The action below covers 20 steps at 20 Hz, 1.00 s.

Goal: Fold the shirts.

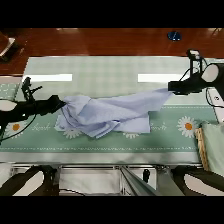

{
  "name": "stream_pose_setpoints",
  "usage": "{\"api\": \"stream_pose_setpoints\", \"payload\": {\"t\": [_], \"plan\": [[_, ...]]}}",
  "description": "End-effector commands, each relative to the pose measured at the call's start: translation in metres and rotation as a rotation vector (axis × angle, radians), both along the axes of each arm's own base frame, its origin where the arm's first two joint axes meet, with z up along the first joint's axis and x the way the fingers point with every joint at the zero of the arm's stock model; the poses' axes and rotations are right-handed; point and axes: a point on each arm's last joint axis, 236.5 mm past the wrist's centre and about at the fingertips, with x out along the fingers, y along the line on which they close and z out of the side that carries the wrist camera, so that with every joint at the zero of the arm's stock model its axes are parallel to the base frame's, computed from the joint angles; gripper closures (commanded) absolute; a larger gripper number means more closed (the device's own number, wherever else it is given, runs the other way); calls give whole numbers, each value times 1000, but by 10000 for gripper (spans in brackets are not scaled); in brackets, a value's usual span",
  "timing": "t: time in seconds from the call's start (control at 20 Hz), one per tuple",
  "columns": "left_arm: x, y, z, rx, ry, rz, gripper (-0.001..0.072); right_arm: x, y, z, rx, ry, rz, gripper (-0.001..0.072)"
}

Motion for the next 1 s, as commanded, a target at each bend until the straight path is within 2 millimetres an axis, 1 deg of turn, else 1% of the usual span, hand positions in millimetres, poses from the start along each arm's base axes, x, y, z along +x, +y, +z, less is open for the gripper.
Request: {"api": "stream_pose_setpoints", "payload": {"t": [0.0,0.05,0.1,0.15,0.2,0.25,0.3,0.35,0.4,0.45,0.5,0.55,0.6,0.65,0.7,0.75,0.8,0.85,0.95], "plan": [[32,-12,-7,-19,29,-53,599,14,9,-39,170,63,-117,548],[30,-22,-2,-42,50,-108,351,13,8,-38,199,69,-133,345],[25,-29,3,-46,65,-195,202,10,4,-38,205,84,-126,296],[22,-24,6,-11,85,-249,200,4,-4,-35,201,108,-125,295],[20,-9,11,34,115,-255,200,-2,-17,-29,192,128,-123,295],[19,11,19,71,129,-232,200,-9,-36,-19,188,127,-135,295],[22,32,33,88,117,-174,200,-16,-59,-8,179,113,-171,295],[23,49,48,83,86,-114,200,-25,-87,4,164,88,-224,295],[21,60,63,66,47,-63,200,-36,-111,11,153,60,-282,295],[15,63,70,45,26,-29,200,-48,-131,14,150,27,-351,296],[4,57,71,7,24,-11,200,-62,-145,10,158,-4,-420,297],[-12,37,67,-77,49,-22,200,-75,-150,-1,176,-19,-473,298],[-35,5,64,-192,77,-101,200,-91,-148,-16,197,-17,-505,298],[-58,-25,58,-276,92,-206,200,-103,-140,-33,223,-7,-523,298],[-73,-39,45,-308,137,-237,201,-113,-128,-49,254,6,-528,299],[-82,-45,31,-310,176,-243,200,-120,-116,-62,286,27,-528,299],[-85,-47,19,-307,199,-228,200,-124,-105,-70,326,36,-528,299],[-82,-46,12,-296,203,-209,200,-125,-97,-75,356,37,-523,299],[-70,-42,4,-272,187,-170,200,-124,-88,-76,389,34,-512,300]]}}
